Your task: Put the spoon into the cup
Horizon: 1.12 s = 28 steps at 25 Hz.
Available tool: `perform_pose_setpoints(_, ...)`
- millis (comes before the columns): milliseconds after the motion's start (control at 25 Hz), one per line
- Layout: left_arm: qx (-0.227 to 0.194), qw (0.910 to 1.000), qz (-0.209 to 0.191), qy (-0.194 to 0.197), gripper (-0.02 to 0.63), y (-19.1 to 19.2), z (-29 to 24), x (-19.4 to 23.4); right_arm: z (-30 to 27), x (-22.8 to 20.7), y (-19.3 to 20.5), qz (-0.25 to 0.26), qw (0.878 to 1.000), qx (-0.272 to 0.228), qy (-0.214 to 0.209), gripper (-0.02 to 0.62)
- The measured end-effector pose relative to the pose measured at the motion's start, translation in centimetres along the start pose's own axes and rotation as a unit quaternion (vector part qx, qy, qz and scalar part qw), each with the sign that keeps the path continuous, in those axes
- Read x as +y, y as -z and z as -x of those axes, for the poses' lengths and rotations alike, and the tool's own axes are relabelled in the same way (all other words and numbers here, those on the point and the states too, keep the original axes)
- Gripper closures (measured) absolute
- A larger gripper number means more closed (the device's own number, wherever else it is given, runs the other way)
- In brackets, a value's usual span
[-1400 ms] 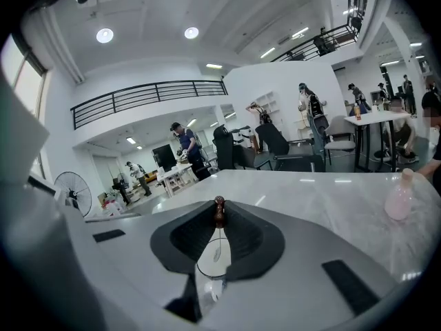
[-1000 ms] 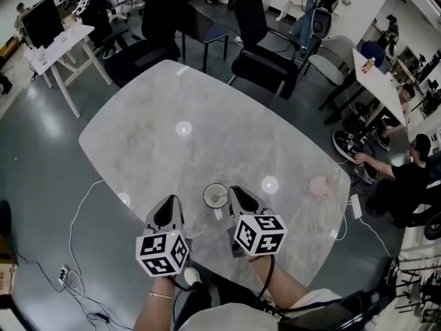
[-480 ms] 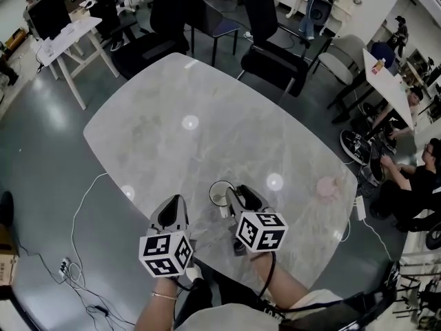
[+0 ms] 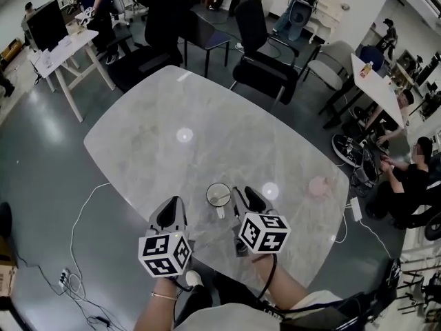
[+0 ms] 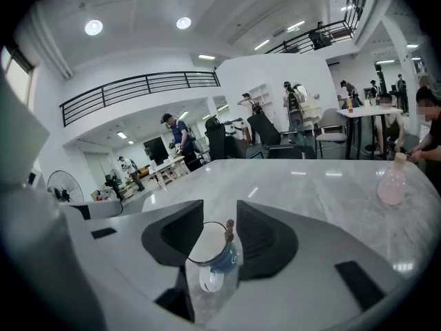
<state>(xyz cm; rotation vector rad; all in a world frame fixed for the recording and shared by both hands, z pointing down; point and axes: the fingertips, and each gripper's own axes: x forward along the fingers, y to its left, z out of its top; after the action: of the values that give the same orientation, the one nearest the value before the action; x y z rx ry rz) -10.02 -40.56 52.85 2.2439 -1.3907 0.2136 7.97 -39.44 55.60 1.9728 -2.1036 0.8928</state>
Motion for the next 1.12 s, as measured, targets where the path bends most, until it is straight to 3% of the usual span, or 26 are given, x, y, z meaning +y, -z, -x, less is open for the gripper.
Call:
perform_pose_setpoints(160,-0.01,0.9998,-0.009,0.017,0.589,-1.0,0.1,-0.9,2.0,-0.9,-1.2,0.023,0.999,-0.02,0.033,0.493)
perform_pose_setpoints(440,-0.036,0.9974,-0.036,0.05,0.589,-3.4,1.1,-3.7,7.1,-1.8,-4.1,0.063,0.994,-0.063,0.068,0.548)
perform_pose_setpoints(800,-0.062,0.992,-0.071,0.084,0.589,-5.4,2.1,-6.3,11.4,-1.5,-6.5,0.072,0.988,-0.106,0.082,0.558)
perform_pose_setpoints(1120,-0.075,0.9905,-0.076,0.087,0.589,-6.3,2.4,-7.1,12.2,-1.1,-7.0,0.094,0.986,-0.108,0.087,0.565)
